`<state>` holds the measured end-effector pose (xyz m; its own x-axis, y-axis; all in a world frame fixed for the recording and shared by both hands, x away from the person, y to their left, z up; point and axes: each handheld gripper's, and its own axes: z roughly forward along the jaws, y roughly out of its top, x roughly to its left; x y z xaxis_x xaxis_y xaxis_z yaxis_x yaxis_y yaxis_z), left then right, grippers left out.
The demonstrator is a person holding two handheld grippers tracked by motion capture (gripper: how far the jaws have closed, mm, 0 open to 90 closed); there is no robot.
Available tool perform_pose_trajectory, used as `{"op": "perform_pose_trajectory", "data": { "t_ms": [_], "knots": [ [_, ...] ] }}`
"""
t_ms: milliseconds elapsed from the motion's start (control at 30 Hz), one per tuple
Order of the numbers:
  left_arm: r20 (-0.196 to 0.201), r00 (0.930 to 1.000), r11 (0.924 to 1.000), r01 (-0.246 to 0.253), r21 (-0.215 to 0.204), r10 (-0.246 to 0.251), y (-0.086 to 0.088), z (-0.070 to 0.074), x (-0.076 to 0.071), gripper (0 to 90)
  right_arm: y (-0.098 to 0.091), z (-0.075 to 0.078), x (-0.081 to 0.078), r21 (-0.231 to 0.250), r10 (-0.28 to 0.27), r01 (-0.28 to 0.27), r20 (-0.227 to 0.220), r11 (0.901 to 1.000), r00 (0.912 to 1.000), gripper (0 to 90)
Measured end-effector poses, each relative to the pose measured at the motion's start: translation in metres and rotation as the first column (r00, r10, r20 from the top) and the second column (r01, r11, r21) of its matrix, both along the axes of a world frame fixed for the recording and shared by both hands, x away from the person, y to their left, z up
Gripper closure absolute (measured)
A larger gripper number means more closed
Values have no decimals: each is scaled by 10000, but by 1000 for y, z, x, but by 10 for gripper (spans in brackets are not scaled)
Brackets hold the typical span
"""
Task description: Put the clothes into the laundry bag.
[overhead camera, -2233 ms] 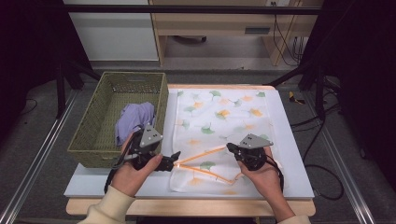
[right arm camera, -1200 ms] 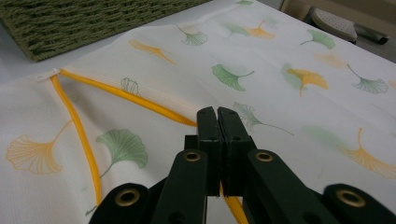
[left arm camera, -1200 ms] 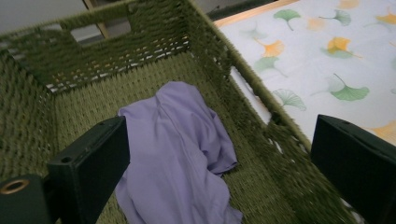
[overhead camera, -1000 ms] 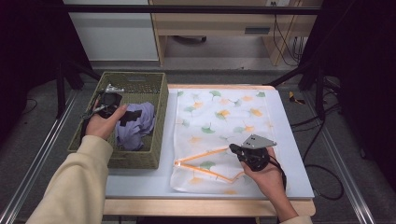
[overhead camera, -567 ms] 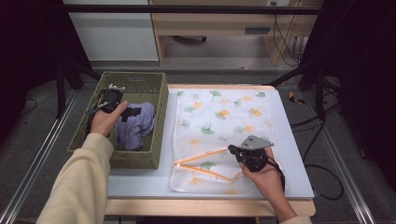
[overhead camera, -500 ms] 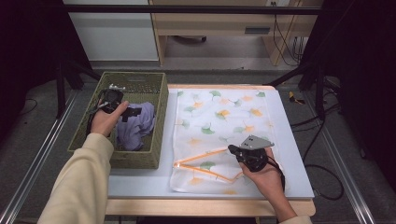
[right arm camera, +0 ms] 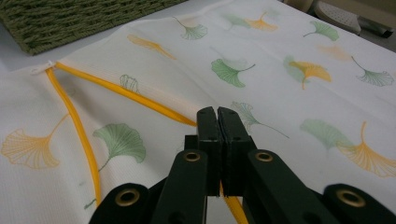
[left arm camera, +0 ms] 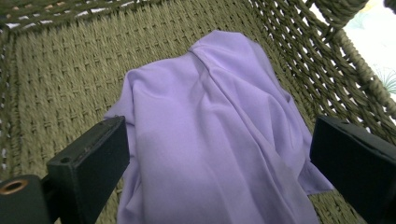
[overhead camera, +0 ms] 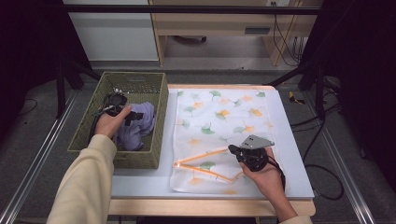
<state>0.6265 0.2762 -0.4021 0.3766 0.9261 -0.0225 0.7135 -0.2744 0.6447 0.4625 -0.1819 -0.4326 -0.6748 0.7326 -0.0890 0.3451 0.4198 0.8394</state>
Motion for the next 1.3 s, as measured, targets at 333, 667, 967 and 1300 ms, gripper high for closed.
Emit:
{"op": "perform_pose_trajectory", "data": {
  "t_ms": [333, 667, 967, 1300],
  "knots": [
    [-382, 9969, 9977, -683, -40, 681, 4, -13, 4, 47, 1, -1, 1, -96, -37, 37, -19, 9999, 10000, 890],
    [-698, 9971, 9995, -305, -44, 301, 1, -20, 3, 50, 1, -2, 2, -141, -44, 43, -61, 9999, 10000, 889],
    [-909, 9951, 9993, -377, 9, 376, 1, -27, 3, 48, 1, -2, 2, -158, 15, -16, -98, 9999, 10000, 889],
    [-921, 9942, 9985, -550, -4, 547, -3, -30, 4, 35, 1, -2, 2, -184, 21, -23, -107, 9998, 9999, 889]
  ]
}}
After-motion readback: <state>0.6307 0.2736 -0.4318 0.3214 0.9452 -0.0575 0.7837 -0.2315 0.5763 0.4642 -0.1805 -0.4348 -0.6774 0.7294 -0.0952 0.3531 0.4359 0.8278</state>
